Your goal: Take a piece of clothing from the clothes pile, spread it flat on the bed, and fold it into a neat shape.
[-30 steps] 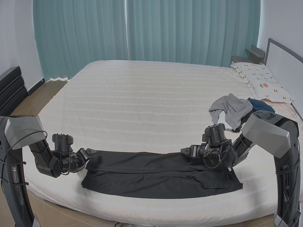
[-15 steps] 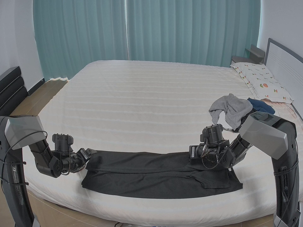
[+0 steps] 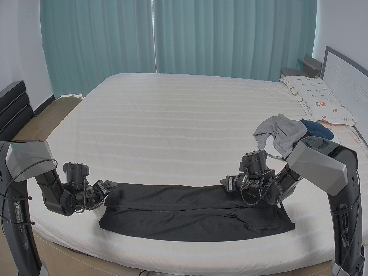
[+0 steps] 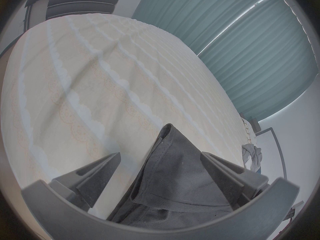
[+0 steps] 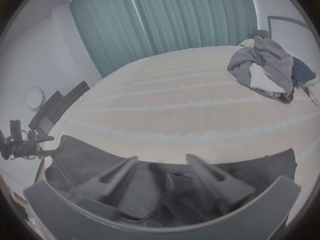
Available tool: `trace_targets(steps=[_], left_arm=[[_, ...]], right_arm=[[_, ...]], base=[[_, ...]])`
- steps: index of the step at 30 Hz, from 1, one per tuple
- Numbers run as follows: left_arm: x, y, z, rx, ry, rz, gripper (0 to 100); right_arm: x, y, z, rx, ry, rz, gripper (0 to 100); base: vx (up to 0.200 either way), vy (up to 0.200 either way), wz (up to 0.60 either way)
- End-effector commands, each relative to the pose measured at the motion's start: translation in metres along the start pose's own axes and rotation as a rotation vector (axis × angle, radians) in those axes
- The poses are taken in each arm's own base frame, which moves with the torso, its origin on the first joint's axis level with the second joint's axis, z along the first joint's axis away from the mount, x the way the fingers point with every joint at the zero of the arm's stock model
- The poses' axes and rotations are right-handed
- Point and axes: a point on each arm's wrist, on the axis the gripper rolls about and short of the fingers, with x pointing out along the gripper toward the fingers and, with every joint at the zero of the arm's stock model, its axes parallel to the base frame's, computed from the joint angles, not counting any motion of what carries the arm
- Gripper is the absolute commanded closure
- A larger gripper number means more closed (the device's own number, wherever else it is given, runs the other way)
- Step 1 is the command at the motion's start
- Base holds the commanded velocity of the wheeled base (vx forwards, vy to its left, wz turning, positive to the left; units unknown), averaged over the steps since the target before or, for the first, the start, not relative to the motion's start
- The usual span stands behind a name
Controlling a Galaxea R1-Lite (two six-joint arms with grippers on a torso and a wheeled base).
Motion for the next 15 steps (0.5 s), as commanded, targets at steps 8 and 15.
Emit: trace_targets(steps=[8,15], left_arm=[[0.001,0.001,0.0,0.0,0.002,0.001,0],[0.001,0.0,-0.001,0.001,0.004,0.002,0]], right_arm=[[-0.033,-0.026,0.036,0.214,-0.076,-0.025,0],[-0.051,-0.061,0.027,0.275,-0.02,-0.047,0]], base=[[0.0,0.0,0.0],[0.0,0.0,0.0]])
